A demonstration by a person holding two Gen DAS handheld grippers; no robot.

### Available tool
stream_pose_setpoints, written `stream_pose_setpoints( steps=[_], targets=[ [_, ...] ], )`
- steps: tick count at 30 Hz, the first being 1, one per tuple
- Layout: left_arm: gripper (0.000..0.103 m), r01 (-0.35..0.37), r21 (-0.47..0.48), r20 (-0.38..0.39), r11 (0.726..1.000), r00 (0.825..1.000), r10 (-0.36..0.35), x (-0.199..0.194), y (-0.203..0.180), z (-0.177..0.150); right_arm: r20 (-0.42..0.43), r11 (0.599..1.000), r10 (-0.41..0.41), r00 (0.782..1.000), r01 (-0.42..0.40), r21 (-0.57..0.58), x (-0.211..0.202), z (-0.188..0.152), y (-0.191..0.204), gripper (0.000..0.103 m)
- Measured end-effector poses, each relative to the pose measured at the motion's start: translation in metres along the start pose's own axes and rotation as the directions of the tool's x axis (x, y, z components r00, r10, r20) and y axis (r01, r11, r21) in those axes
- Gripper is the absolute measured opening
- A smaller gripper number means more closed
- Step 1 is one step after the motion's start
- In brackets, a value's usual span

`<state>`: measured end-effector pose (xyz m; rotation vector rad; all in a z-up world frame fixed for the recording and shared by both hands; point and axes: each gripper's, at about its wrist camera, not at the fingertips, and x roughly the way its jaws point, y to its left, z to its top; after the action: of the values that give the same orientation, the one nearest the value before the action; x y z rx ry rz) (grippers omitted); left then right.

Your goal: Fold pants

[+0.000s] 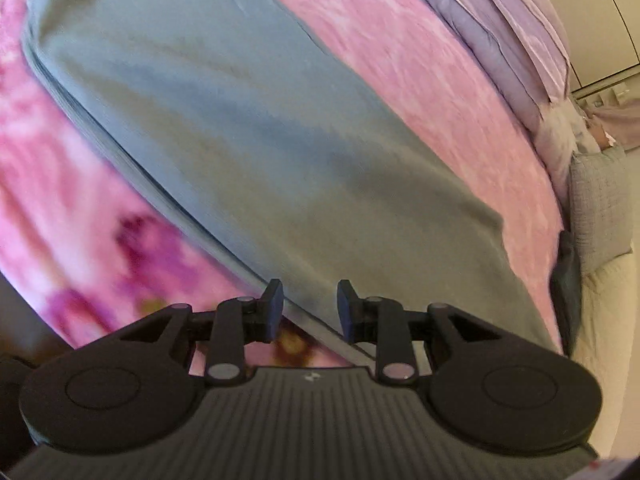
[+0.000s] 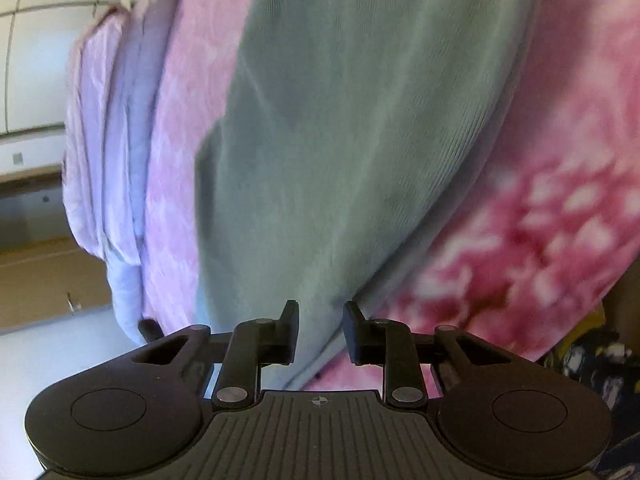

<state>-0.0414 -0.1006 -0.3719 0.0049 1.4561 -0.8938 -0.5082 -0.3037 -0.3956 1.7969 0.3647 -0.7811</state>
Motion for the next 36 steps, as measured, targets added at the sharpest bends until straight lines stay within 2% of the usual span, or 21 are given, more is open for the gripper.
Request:
stream_pose_setpoints(
  steps=[5, 11, 12, 13, 14, 15, 17, 18, 20, 24, 26, 28, 31, 33, 34, 36],
  targets=[
    [0.024, -0.016, -0.020, -0.010, 1.000, 1.000, 0.015, 0.015, -0.001, -0.004, 0.009, 0.999, -0.001, 1.000, 0.000, 0.046, 0.017, 0.005, -0.004, 0.022],
    [0.024, -0.030, -0.020, 0.000, 0.999, 1.000, 0.030, 0.024, 0.001, -0.003, 0.024, 0.999, -0.011, 1.000, 0.010, 0.045, 0.020, 0.010, -0.009, 0.022],
    [0.023, -0.028, -0.021, 0.002, 0.999, 1.000, 0.028, 0.025, 0.002, -0.002, 0.028, 0.999, -0.020, 0.999, 0.019, 0.038, 0.021, 0.010, -0.009, 0.013],
    [0.011, -0.029, -0.020, 0.007, 0.999, 1.000, 0.029, 0.025, 0.001, 0.000, 0.032, 0.999, -0.030, 0.999, 0.029, 0.025, 0.021, 0.008, -0.008, 0.000],
    [0.001, -0.028, -0.012, 0.015, 1.000, 0.999, 0.028, 0.024, 0.000, 0.000, 0.033, 0.999, -0.036, 0.999, 0.036, 0.013, 0.019, 0.007, -0.006, 0.000],
    [0.000, -0.029, 0.000, 0.018, 1.000, 0.999, 0.029, 0.022, 0.000, 0.002, 0.034, 0.999, -0.039, 0.999, 0.039, 0.004, 0.019, 0.003, -0.003, 0.000],
    [0.000, -0.006, 0.020, 0.042, 1.000, 0.999, 0.005, 0.014, -0.001, 0.001, 0.039, 0.998, -0.048, 0.998, 0.049, -0.042, 0.013, -0.002, 0.003, 0.000],
    [0.000, -0.013, 0.061, 0.051, 0.998, 0.999, 0.010, 0.010, -0.003, -0.002, 0.042, 0.997, -0.052, 0.998, 0.055, -0.061, 0.010, -0.004, 0.006, 0.000],
    [0.000, -0.035, 0.118, 0.048, 0.992, 0.998, 0.029, 0.009, -0.006, -0.007, 0.046, 0.993, -0.072, 0.996, 0.075, -0.087, 0.007, -0.008, 0.007, 0.000],
    [0.002, -0.110, 0.176, 0.040, 0.978, 0.994, 0.105, 0.036, -0.003, -0.016, 0.037, 0.984, -0.142, 0.989, 0.145, -0.101, 0.028, -0.008, -0.004, 0.000],
    [0.003, -0.129, 0.212, 0.059, 0.969, 0.991, 0.119, 0.037, -0.014, -0.014, 0.020, 0.981, -0.163, 0.986, 0.164, -0.107, 0.032, -0.003, 0.000, 0.004],
    [0.009, -0.144, 0.281, 0.059, 0.949, 0.989, 0.132, 0.034, -0.022, -0.015, 0.010, 0.965, -0.196, 0.981, 0.194, -0.175, 0.025, -0.003, 0.012, 0.024],
    [0.012, -0.192, 0.391, 0.066, 0.900, 0.981, 0.180, 0.019, -0.031, -0.014, 0.109, 0.886, -0.303, 0.947, 0.323, -0.334, -0.005, -0.007, 0.034, 0.027],
    [0.012, -0.223, 0.448, 0.092, 0.866, 0.975, 0.204, 0.008, -0.036, -0.011, 0.241, 0.796, -0.354, 0.904, 0.427, -0.430, -0.029, -0.007, 0.047, 0.027],
    [0.012, -0.230, 0.471, 0.111, 0.852, 0.973, 0.202, 0.002, -0.038, -0.011, 0.327, 0.741, -0.354, 0.876, 0.476, -0.474, -0.039, -0.007, 0.052, 0.027],
    [0.012, -0.251, 0.510, 0.169, 0.823, 0.967, 0.190, -0.003, -0.046, -0.006, 0.502, 0.612, -0.329, 0.800, 0.585, -0.532, -0.051, 0.001, 0.063, 0.027]
  ],
)
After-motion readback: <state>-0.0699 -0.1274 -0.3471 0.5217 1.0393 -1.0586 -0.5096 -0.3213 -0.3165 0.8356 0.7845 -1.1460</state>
